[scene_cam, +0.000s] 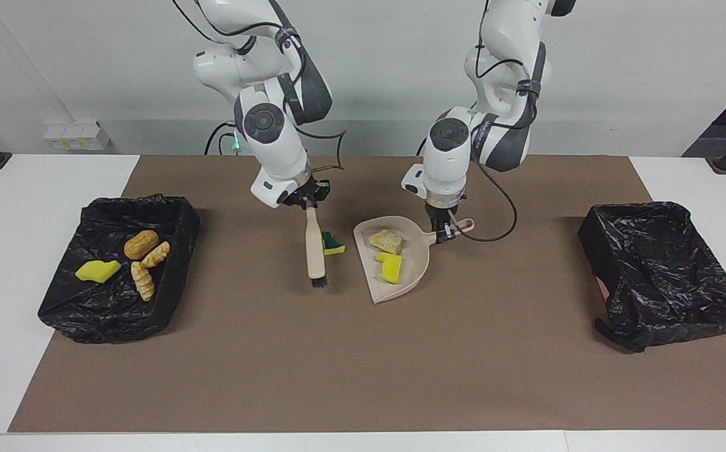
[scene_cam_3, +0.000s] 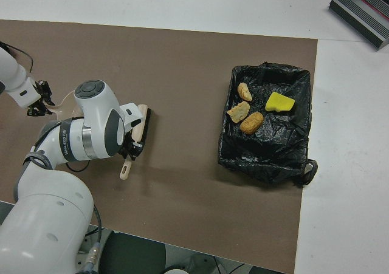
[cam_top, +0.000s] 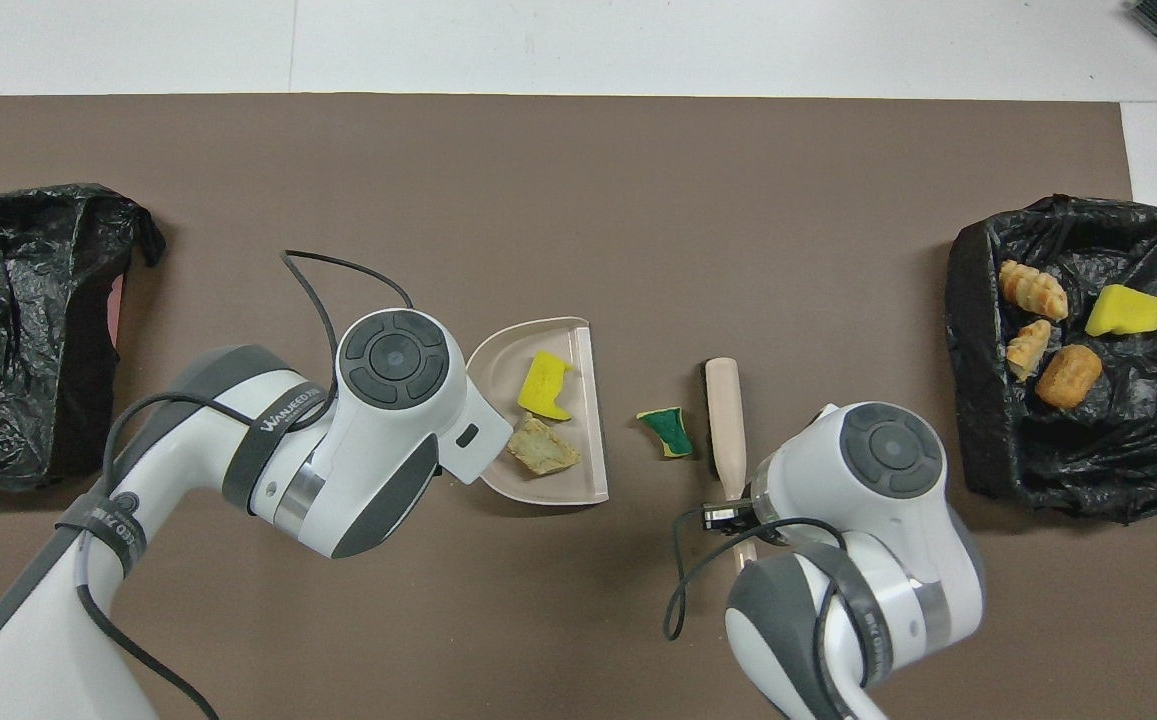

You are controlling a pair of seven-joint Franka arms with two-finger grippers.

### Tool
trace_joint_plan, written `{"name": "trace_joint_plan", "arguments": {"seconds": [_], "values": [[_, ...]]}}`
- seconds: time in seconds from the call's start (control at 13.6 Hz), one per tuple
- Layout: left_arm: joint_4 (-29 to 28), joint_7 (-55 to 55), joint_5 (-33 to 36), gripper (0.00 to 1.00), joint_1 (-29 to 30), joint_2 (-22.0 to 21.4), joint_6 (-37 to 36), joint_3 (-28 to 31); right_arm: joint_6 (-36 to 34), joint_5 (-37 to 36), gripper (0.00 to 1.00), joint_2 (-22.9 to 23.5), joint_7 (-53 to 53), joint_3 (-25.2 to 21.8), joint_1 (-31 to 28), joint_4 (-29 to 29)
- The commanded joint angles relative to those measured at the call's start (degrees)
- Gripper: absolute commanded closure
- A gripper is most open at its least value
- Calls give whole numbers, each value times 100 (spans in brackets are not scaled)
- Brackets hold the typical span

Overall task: Sweep and dump trash in bin
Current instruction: 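Brush the sponges and bread into the dustpan with the right gripper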

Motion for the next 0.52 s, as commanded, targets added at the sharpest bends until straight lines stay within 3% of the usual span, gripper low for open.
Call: {"name": "trace_joint_plan", "arguments": {"seconds": [0.0,0.44], "values": [[-217,-85,-92,100,-76,-210,-97,34,335,222,100,289,185,52,250,141],[-524,-637,-136,100,-24,-350,-27,34,405,2559,100,615,-26,52,681,810]]}}
